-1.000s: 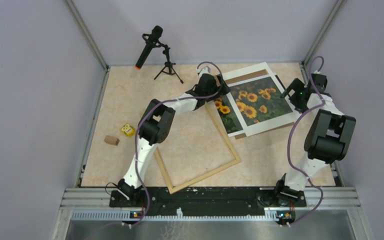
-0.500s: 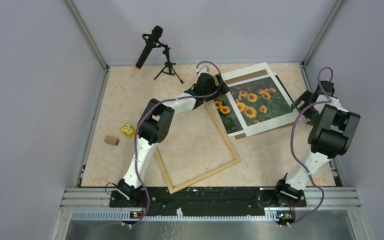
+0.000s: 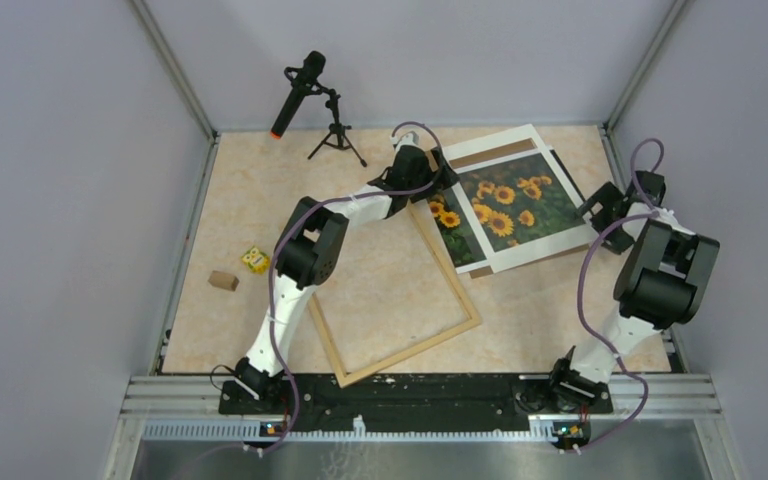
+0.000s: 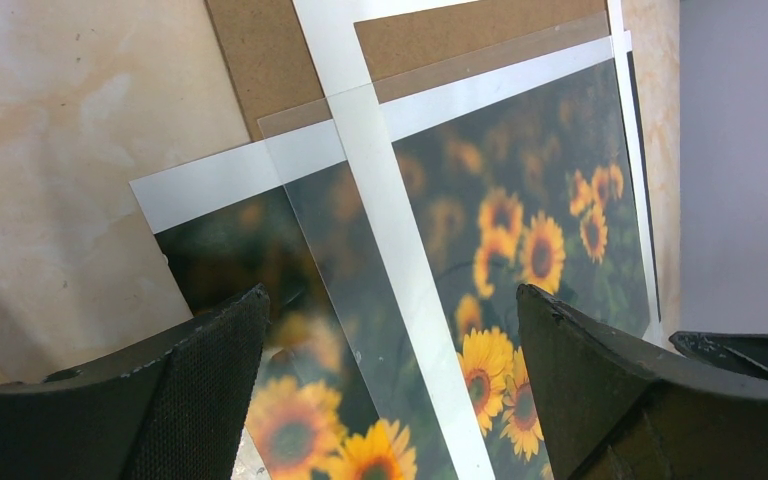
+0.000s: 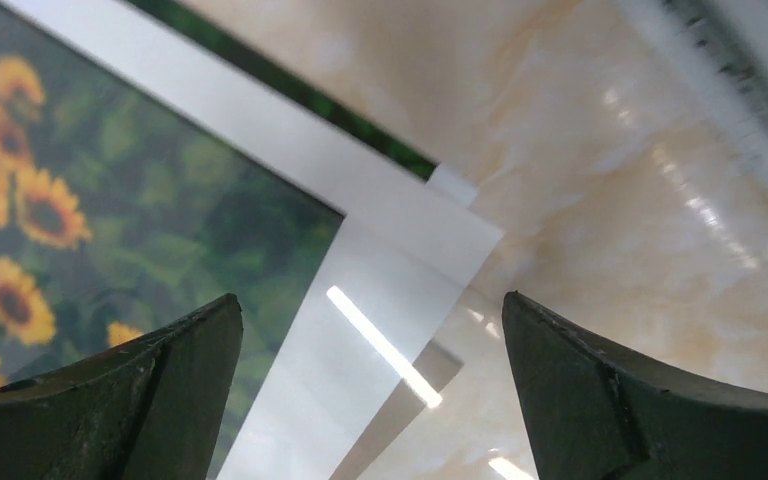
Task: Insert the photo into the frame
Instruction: Pick up the photo frame item at the center of the board.
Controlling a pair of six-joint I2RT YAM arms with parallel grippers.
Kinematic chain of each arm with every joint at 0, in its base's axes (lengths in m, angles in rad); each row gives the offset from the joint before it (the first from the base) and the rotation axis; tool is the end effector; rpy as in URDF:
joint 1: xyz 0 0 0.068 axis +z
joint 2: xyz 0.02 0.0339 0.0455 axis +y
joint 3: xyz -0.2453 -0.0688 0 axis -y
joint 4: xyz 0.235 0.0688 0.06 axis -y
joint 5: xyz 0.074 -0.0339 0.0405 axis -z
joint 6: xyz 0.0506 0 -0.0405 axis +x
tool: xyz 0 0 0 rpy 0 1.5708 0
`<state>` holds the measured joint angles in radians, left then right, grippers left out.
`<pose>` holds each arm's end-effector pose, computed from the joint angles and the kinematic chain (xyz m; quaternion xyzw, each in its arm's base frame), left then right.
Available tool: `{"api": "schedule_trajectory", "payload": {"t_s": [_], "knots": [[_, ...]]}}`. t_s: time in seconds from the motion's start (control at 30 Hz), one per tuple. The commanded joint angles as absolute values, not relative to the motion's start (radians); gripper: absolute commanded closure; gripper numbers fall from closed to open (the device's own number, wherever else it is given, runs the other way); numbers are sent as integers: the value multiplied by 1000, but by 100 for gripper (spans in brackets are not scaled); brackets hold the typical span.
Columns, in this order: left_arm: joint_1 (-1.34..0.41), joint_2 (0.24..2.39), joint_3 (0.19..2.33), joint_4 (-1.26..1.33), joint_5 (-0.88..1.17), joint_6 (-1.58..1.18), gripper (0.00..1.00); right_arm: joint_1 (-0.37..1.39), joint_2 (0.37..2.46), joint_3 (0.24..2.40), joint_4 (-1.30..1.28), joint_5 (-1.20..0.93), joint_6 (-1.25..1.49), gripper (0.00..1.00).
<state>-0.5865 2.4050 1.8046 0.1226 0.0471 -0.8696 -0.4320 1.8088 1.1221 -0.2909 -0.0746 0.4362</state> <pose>0.4485 -0.3009 0.1378 -0.1084 0.8473 -0.3607 0.3744 0.3350 -0.1503 0.1461 0.3921 0.8716 0.0363 0.2920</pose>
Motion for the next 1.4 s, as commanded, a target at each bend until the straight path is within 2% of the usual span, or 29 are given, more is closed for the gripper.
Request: {"api": "schedule_trajectory", "payload": {"t_s": [0.0,0.37,0.5,0.7,0.87,0.97,1.07,1.2,1.3,1.37], "knots": [[-576,2459,1796,5,32,-841,2,-384,1768,1011,-281,-243,508,1],[-575,2457,1798,12,58,-824,2,-326,1704,930,-260,-353,522,1],[-560,2454,1786,67,138,-824,2,-319,1699,910,-258,-346,505,1],[-518,2422,1617,386,363,-945,2,-320,1712,888,-250,-339,485,1],[-501,2445,1560,650,516,-1091,2,-321,1711,889,-252,-336,474,1],[-501,2466,1535,796,562,-1180,2,-319,1714,883,-241,-346,476,1],[-502,2472,1535,817,568,-1193,2,-320,1717,876,-236,-353,475,1],[-505,2455,1548,718,522,-1129,11,-321,1713,875,-232,-350,474,1],[-513,2458,1573,643,491,-1100,27,-318,1702,873,-226,-343,474,1],[-518,2470,1583,660,499,-1114,42,-319,1695,871,-227,-331,473,1]]}}
